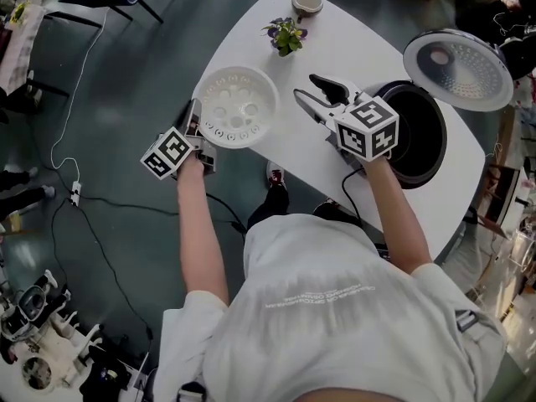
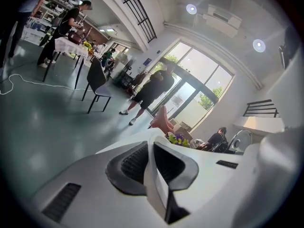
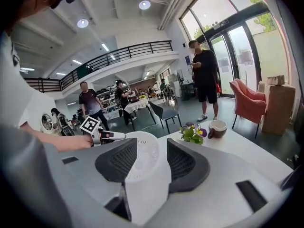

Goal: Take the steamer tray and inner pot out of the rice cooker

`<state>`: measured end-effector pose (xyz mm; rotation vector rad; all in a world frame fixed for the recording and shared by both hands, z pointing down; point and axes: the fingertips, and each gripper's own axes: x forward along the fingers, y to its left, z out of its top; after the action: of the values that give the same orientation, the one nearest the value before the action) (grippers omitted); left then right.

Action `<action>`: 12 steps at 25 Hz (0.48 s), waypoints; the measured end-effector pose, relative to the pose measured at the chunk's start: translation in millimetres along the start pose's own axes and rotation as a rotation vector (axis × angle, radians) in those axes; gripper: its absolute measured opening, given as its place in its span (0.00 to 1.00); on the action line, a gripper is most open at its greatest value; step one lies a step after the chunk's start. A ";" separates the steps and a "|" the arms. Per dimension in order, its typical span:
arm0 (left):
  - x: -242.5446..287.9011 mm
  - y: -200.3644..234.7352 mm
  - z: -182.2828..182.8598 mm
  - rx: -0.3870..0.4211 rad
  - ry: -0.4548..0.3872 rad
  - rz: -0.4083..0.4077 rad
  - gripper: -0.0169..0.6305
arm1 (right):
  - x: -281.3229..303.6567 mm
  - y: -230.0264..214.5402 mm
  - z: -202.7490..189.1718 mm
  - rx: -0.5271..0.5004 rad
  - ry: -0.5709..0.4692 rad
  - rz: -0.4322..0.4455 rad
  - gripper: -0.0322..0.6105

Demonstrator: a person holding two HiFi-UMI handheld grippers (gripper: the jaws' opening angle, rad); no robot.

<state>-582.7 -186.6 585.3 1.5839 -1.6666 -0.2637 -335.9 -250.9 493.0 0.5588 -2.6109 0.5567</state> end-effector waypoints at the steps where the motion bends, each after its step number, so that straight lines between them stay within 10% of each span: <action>1: 7.9 8.9 -1.3 -0.006 0.012 -0.002 0.10 | 7.3 -0.4 -2.8 0.007 0.009 -0.002 0.37; 12: 84.5 31.1 -19.3 -0.025 0.080 -0.024 0.11 | 25.0 -25.4 -16.3 0.056 0.060 -0.050 0.37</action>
<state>-583.8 -250.4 651.6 1.5761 -1.5788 -0.2299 -340.2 -272.1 525.7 0.6139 -2.5244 0.6224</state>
